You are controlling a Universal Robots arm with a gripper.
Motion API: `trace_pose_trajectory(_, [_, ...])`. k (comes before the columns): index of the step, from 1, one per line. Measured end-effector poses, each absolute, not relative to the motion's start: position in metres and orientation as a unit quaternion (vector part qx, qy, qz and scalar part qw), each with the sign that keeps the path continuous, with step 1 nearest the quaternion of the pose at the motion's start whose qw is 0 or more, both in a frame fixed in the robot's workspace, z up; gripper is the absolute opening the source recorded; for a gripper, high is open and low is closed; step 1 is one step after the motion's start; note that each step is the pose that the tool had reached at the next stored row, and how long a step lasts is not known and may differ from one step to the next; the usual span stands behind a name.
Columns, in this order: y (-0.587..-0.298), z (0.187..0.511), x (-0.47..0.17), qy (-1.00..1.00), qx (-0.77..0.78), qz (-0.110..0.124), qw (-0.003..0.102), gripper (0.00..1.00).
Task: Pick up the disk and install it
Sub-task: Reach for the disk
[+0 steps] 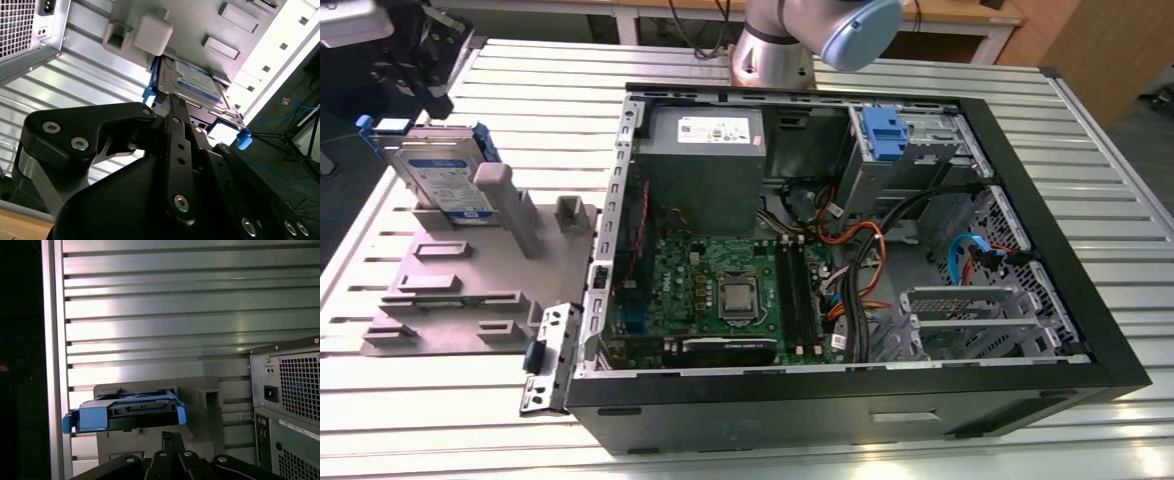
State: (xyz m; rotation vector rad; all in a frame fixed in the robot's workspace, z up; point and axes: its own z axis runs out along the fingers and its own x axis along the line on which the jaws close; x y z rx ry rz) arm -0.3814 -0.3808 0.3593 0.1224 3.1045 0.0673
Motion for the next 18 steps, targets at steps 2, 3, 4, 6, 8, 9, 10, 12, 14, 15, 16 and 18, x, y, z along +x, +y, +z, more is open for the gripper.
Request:
trace_pose_trajectory(2, [-0.380, 0.357, -0.386, 0.999, 0.039, 0.022, 0.017, 0.11])
trace_pose_trajectory(3, [-0.379, 0.356, -0.388, 0.999, 0.039, 0.022, 0.017, 0.11])
trace_pose_trajectory(4, [-0.379, 0.355, -0.389, 0.999, 0.039, 0.022, 0.017, 0.11])
trace_pose_trajectory(6, [-0.378, 0.353, -0.392, 0.999, 0.039, 0.022, 0.017, 0.11])
trace_pose_trajectory(8, [-0.377, 0.351, -0.393, 0.999, 0.039, 0.022, 0.017, 0.11])
trace_pose_trajectory(9, [-0.377, 0.351, -0.394, 0.999, 0.039, 0.022, 0.017, 0.11])
trace_pose_trajectory(10, [-0.377, 0.350, -0.394, 0.999, 0.039, 0.022, 0.017, 0.11])
trace_pose_trajectory(12, [-0.377, 0.348, -0.395, 0.999, 0.039, 0.021, 0.017, 0.11])
trace_pose_trajectory(14, [-0.377, 0.348, -0.396, 0.999, 0.039, 0.021, 0.017, 0.11])
trace_pose_trajectory(15, [-0.377, 0.347, -0.396, 0.999, 0.039, 0.021, 0.017, 0.11])
trace_pose_trajectory(16, [-0.377, 0.347, -0.396, 0.999, 0.039, 0.021, 0.017, 0.11])
trace_pose_trajectory(18, [-0.377, 0.347, -0.396, 0.999, 0.039, 0.021, 0.017, 0.11])
